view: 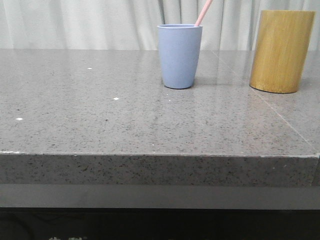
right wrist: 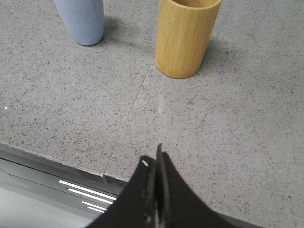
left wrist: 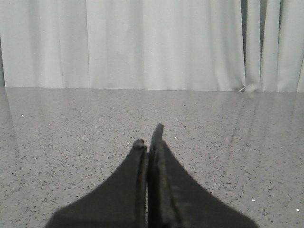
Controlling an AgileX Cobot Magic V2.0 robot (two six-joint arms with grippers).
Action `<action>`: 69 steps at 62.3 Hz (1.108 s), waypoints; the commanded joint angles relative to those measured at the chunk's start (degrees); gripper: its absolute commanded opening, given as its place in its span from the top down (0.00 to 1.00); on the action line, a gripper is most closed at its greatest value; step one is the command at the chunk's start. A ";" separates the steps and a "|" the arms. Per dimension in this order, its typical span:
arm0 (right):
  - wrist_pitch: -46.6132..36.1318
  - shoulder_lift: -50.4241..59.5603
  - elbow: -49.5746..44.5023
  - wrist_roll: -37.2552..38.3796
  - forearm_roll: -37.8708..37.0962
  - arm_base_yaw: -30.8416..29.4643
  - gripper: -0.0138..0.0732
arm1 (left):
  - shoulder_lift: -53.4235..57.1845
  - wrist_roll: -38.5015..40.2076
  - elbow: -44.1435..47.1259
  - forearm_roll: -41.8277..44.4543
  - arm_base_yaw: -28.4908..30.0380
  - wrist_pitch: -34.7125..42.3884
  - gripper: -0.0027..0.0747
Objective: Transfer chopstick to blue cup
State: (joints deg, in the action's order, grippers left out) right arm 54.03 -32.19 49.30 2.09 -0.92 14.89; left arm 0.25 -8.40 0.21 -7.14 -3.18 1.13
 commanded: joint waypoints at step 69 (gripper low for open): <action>-3.65 -0.24 1.25 -0.02 -0.88 -0.41 0.92 | 1.25 4.54 0.69 2.49 0.12 4.02 0.99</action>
State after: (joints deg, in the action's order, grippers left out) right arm 54.03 -32.19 49.30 2.09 -0.92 14.89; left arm 0.25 -4.36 0.21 -4.68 -3.18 0.47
